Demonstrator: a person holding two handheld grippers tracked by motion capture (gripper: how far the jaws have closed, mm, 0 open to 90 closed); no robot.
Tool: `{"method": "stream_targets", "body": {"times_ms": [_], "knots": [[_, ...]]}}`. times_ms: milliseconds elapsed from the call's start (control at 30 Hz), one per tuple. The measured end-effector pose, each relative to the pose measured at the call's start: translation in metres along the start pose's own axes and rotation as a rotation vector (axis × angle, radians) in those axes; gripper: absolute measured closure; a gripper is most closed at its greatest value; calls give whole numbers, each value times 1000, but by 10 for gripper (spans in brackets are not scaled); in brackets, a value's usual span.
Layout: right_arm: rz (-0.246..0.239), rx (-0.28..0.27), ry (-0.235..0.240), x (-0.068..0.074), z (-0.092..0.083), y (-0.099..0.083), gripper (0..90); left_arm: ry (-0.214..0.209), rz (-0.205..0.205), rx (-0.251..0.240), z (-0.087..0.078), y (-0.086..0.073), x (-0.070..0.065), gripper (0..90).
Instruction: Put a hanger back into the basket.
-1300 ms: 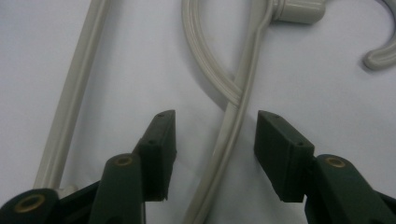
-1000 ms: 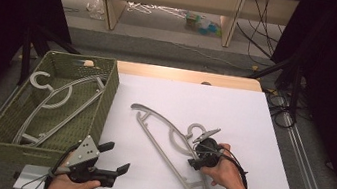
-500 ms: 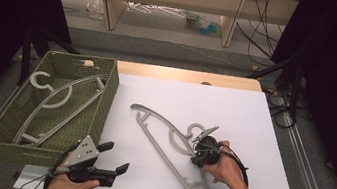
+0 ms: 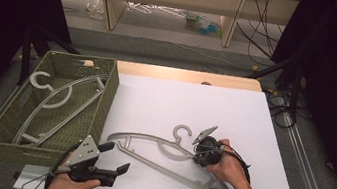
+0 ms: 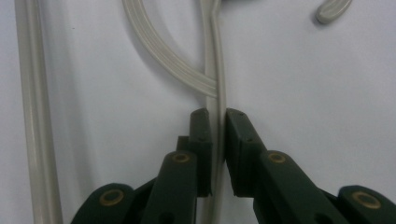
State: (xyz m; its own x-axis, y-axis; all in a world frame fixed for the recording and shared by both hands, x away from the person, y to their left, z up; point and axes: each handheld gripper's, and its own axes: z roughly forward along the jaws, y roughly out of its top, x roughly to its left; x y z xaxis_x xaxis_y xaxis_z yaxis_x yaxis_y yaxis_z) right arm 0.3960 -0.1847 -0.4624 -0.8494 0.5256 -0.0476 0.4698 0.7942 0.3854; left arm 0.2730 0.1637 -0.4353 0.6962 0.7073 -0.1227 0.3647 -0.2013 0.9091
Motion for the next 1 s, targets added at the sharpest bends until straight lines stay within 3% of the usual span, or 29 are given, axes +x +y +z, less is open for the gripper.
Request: {"method": "stream_targets", "body": {"times_ms": [233, 367, 500, 667, 767, 833, 900, 1000], "knots": [[-4, 5, 18, -1, 1, 3, 808, -6, 11, 16, 11, 6, 2, 175], [-31, 3, 24, -3, 2, 4, 814, -7, 19, 48, 25, 14, 4, 178], [-104, 14, -4, 3, -2, 7, 819, -33, 26, 87, 45, 27, 8, 257], [-171, -20, -56, 11, -23, 15, 819, -83, -7, 153, 74, 39, 14, 233], [-221, -35, -72, 18, -34, 17, 819, -83, 24, 185, 88, 41, 18, 231], [-246, -41, -81, 22, -39, 17, 818, -87, -4, 198, 97, 41, 19, 223], [-270, -48, -77, 25, -43, 18, 819, -100, 42, 226, 102, 43, 24, 224], [-287, -52, -88, 28, -46, 20, 819, -120, 23, 256, 108, 45, 25, 236]]}}
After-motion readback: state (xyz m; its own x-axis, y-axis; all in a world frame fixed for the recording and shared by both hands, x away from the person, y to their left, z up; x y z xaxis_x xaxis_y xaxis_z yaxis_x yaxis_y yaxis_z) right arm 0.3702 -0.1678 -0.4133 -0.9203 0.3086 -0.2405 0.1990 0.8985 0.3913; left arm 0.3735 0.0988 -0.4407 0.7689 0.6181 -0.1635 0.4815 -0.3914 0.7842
